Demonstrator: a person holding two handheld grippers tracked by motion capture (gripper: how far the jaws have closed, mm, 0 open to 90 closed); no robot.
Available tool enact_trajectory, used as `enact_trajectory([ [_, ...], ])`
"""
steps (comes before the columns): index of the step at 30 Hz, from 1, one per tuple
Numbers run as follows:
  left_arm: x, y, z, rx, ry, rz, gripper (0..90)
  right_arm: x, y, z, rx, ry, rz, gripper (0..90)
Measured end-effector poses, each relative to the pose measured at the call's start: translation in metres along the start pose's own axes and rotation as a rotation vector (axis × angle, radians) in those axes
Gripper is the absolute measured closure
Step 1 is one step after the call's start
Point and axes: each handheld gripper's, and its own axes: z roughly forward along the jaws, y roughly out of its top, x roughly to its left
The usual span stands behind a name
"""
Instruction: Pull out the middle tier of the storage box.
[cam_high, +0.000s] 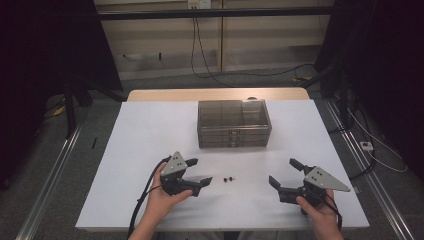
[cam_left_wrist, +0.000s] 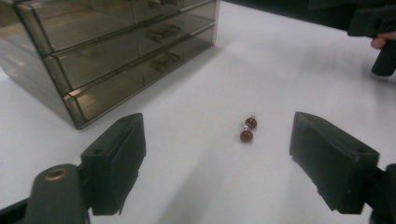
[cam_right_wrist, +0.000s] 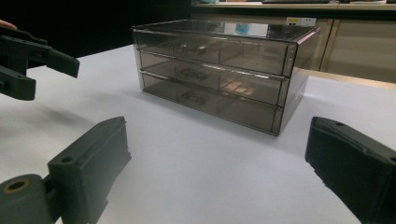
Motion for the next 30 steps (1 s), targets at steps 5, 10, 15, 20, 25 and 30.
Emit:
enact_trajectory([
  [5,-0.004,0.006,0.017,0.043,-0.022,0.021,27.6,0.000,0.000,0.000,0.000,-0.001,-0.004,5.6],
  [10,-0.007,0.009,0.031,0.084,-0.046,0.028,32.4,0.000,0.000,0.000,0.001,0.000,-0.005,5.6],
  [15,-0.008,0.012,0.041,0.120,-0.057,0.012,43.2,0.000,0.000,0.000,0.001,0.000,-0.005,5.6],
  [20,-0.006,0.011,0.051,0.170,-0.081,-0.016,52.6,0.000,0.000,0.000,0.000,0.000,-0.005,5.7],
  [25,-0.007,0.013,0.058,0.202,-0.112,-0.035,63.4,0.000,0.000,0.000,0.001,-0.002,-0.005,5.7],
  [30,-0.009,0.015,0.065,0.252,-0.115,-0.031,68.4,-0.001,0.000,0.000,-0.002,-0.004,-0.006,5.7],
])
